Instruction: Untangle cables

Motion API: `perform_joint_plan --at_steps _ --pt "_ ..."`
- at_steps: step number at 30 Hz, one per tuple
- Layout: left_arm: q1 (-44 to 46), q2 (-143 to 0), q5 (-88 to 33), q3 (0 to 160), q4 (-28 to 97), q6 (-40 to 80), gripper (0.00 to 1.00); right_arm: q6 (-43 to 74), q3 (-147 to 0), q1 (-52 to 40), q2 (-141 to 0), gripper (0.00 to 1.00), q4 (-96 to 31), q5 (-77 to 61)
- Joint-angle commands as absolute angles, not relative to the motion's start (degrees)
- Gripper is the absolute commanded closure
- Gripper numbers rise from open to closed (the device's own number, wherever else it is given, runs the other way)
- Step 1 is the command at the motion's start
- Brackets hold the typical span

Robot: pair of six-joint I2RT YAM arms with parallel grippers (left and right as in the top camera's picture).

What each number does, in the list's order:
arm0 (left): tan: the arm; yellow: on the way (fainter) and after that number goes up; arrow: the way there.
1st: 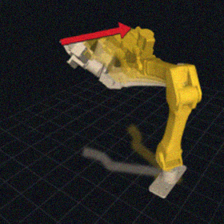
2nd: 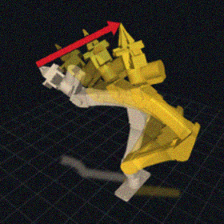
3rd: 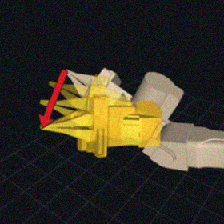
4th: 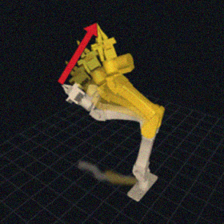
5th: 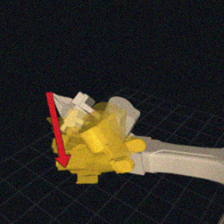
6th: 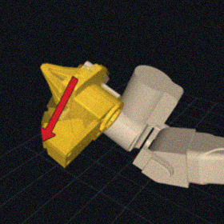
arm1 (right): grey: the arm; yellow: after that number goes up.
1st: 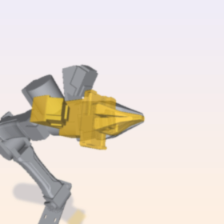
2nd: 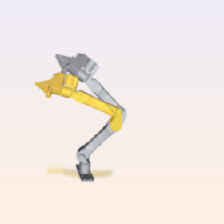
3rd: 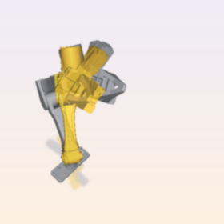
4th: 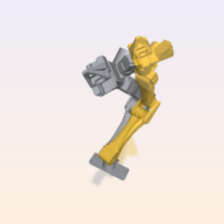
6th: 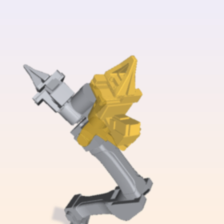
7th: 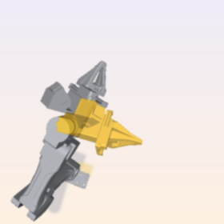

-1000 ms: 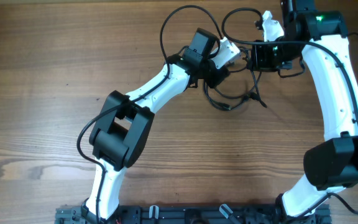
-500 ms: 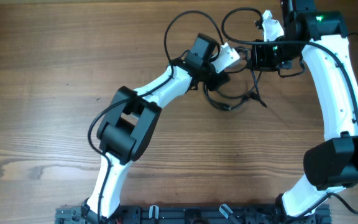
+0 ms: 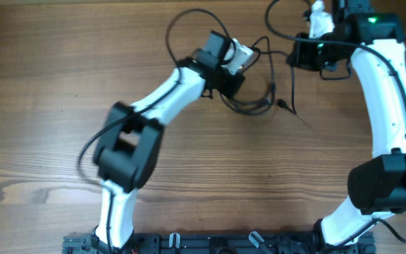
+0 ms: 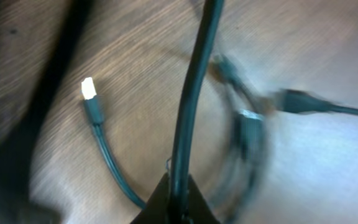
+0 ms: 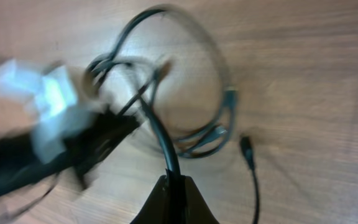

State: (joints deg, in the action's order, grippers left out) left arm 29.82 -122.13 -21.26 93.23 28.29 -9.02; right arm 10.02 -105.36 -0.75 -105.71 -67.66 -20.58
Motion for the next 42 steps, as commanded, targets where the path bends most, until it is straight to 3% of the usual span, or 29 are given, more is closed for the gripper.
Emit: perform_joint_plan --at_steps 1,5,12,17,19,21,23,26,31,42 --pt "27.64 -110.19 -30.04 93.6 35.33 -4.67 0.96 17.06 -105.25 3.44 -103.94 0.96 -65.3 -18.59" --pt "25.21 -102.21 -36.75 93.6 42.76 -7.46 0.96 18.65 -105.25 7.4 -105.47 0.96 -65.34 -16.03" --pt "17.65 -96.73 -38.61 93.6 44.42 -7.16 0.96 18.17 -104.12 12.36 -109.23 0.96 -67.92 -15.07" --pt "14.44 -96.75 -42.61 93.6 44.42 -7.05 0.96 9.82 -103.61 12.69 -109.6 0.95 -68.25 -21.06" --pt "14.46 -96.75 -43.0 93.6 44.21 -7.05 0.96 3.88 -103.66 12.6 -109.51 0.86 -68.27 -28.38" --pt "14.81 -96.75 -45.74 93.6 43.72 -7.18 0.96 -3.36 -103.9 12.43 -109.49 0.51 -68.9 -38.54" --pt "15.4 -96.75 -47.46 93.6 43.16 -7.27 0.96 -7.03 -104.55 12.08 -109.43 0.31 -69.69 -43.33" --pt "16.36 -96.75 -50.87 93.6 41.91 -7.29 0.96 -9.54 -105.56 11.0 -108.29 0.21 -69.87 -44.64" --pt "18.98 -96.75 -56.34 93.6 37.63 -4.93 0.96 -8.05 -105.86 8.29 -105.12 0.2 -68.01 -48.14" --pt "18.98 -96.75 -49.25 93.6 19.9 26.44 0.96 -2.57 -105.86 -0.01 -103.63 0.32 -64.25 -50.3"
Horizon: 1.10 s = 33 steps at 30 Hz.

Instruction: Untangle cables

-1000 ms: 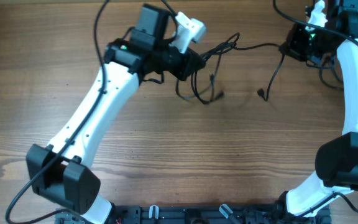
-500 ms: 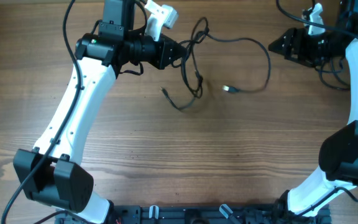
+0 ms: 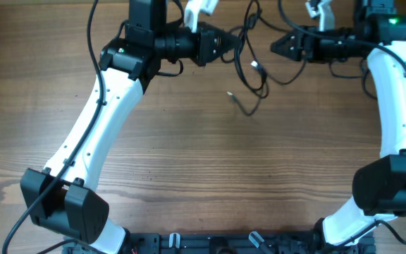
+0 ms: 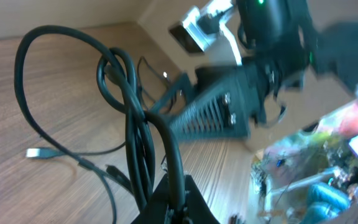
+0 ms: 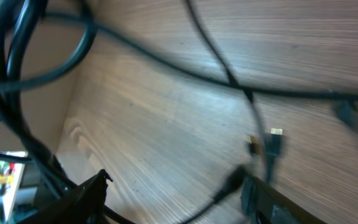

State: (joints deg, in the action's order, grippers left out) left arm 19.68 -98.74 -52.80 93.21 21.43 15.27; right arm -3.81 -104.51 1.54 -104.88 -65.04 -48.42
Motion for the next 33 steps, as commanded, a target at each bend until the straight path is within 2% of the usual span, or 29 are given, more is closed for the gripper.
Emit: perform_joint_plan --at_steps 1,6,12,16,20,22,26,31,33 --pt "18.98 -96.75 -48.12 93.6 19.9 27.51 0.96 -2.55 -105.86 -0.4 -103.63 0.34 -63.99 -50.33" --pt "18.98 -96.75 -47.4 93.6 19.9 28.95 0.96 -3.03 -105.86 -3.46 -103.63 0.46 -62.15 -50.28" --pt "18.61 -96.75 -47.48 93.6 21.04 27.31 0.96 0.78 -105.86 -4.64 -103.63 0.45 -57.04 -50.11" --pt "18.63 -96.75 -47.48 93.6 25.28 13.1 0.96 4.14 -105.86 -4.6 -103.59 0.42 -52.8 -50.09" --pt "19.05 -96.75 -47.46 93.6 35.24 -10.26 0.96 7.18 -105.86 -4.6 -103.59 0.37 -48.25 -50.04" --pt "19.59 -96.75 -47.48 93.6 37.93 -16.93 0.96 8.95 -105.86 -4.73 -103.66 0.36 -46.61 -49.98" --pt "20.64 -96.75 -47.51 93.6 34.79 -18.02 0.96 16.56 -105.82 -5.69 -103.66 0.36 -49.01 -44.56" --pt "21.28 -96.75 -47.42 93.6 32.64 -18.44 0.96 21.39 -105.73 -5.78 -103.66 0.36 -50.63 -45.28" --pt "21.28 -96.75 -46.85 93.6 34.59 -22.0 0.96 21.58 -105.73 -5.76 -103.66 0.36 -49.84 -47.88"
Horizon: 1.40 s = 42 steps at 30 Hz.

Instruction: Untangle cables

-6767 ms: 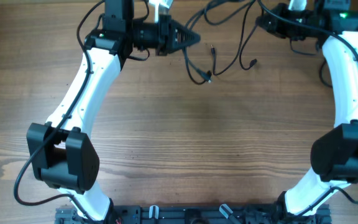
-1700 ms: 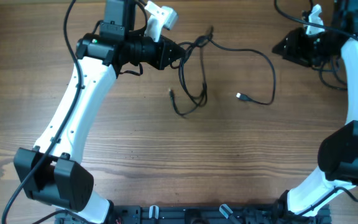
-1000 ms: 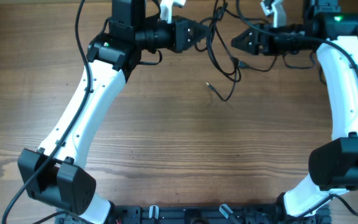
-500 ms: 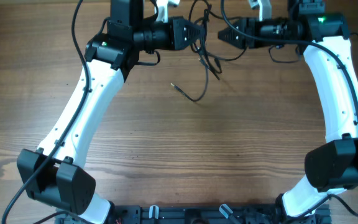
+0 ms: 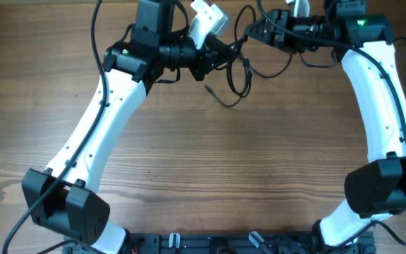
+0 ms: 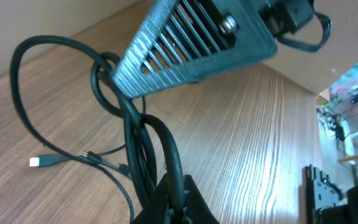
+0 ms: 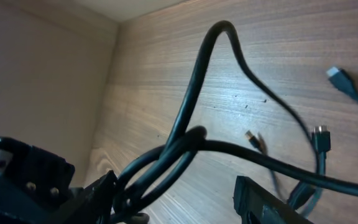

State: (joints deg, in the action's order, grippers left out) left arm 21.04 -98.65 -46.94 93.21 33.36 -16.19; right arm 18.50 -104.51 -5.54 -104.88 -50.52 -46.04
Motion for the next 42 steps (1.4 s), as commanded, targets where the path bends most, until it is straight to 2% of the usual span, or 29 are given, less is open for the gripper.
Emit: perform_joint_plan --at_steps 1,8,22,27,30,33,35,42 --pt "21.28 -96.75 -46.3 93.6 35.46 -22.87 0.96 21.96 -105.73 -5.69 -103.66 0.36 -49.47 -48.86" --pt "21.28 -96.75 -45.45 93.6 37.54 -25.36 0.96 24.43 -105.73 -5.89 -103.66 0.36 -48.36 -52.97" --pt "23.64 -96.75 -43.83 93.6 37.26 -25.34 0.96 27.68 -105.49 -8.43 -103.94 0.38 -48.29 -50.52" --pt "25.98 -96.75 -43.9 93.6 35.59 -25.3 0.96 30.79 -105.41 -8.51 -105.45 0.5 -45.6 -48.1" --pt "26.92 -96.75 -44.25 93.6 35.33 -25.32 0.96 32.91 -105.41 -8.51 -106.54 0.64 -42.37 -48.4" --pt "27.11 -96.75 -44.21 93.6 35.51 -25.3 0.96 33.74 -105.41 -8.51 -106.67 0.86 -39.55 -48.58" --pt "27.11 -96.75 -43.57 93.6 36.45 -25.3 0.96 35.24 -105.43 -8.32 -106.67 0.96 -37.08 -49.21" --pt "27.11 -96.75 -32.18 93.6 49.47 -25.3 0.96 47.24 -105.43 -1.98 -106.65 0.96 -23.11 -53.74"
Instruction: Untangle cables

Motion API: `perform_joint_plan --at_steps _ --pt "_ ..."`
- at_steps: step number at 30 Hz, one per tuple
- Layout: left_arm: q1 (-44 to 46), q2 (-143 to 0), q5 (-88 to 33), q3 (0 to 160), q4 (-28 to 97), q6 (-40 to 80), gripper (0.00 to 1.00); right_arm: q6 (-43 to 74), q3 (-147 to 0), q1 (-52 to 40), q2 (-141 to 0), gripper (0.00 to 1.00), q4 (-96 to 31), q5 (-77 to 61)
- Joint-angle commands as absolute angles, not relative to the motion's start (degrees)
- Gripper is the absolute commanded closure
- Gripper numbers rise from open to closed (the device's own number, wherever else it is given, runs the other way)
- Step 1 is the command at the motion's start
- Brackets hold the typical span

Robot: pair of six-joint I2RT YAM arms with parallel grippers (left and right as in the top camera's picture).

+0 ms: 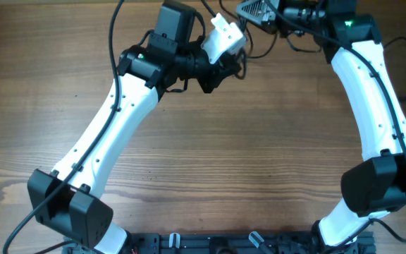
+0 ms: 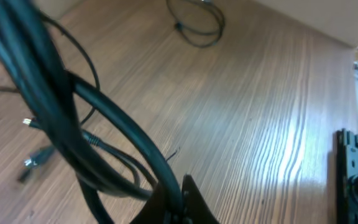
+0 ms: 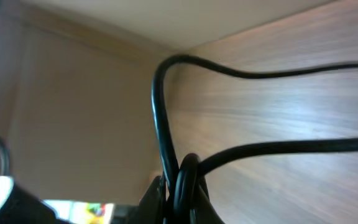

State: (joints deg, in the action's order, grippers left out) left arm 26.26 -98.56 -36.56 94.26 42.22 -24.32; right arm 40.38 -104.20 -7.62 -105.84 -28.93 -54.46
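A bundle of black cables point(image 1: 241, 65) hangs between my two grippers at the table's far edge. My left gripper point(image 1: 225, 68) is shut on a thick black cable point(image 2: 104, 106), which runs up and left from its jaws point(image 2: 178, 198). Thin cables with small plugs point(image 2: 30, 163) dangle beside it. My right gripper point(image 1: 244, 8) is at the top of the overhead view, shut on two or three black strands point(image 3: 180, 186). One strand arches up in a loop point(image 3: 160, 81); another runs off to the right point(image 3: 291, 146).
The wooden table point(image 1: 259, 155) lies below both raised arms. A separate thin cable loop point(image 2: 199, 30) lies on the wood far from the left gripper. The right arm's own cable trails at the right edge.
My right gripper was open with the bundle between its fingers; now it is shut on the strands and sits further left and up. My left gripper, still shut on its cable, has shifted slightly right.
At first both grippers were low over the tangle, each shut on a cable. Later the left held the bundle raised and the right was open, facing it. Then the open right fingers stood around the bundle, and now they are shut on it.
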Motion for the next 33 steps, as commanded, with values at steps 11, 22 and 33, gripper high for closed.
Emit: perform_joint_plan --at_steps 11,22,33 --pt "27.11 -96.75 -12.99 93.6 57.76 -24.82 0.96 43.44 -105.43 9.85 -106.65 0.96 -31.9 -41.36" --pt "27.11 -96.75 9.63 93.6 45.87 -12.23 0.96 26.63 -105.43 11.22 -106.65 0.96 -57.3 -19.33" --pt "27.11 -96.75 22.28 93.6 25.15 5.3 0.96 14.9 -105.43 10.7 -106.65 0.96 -66.78 -27.27"
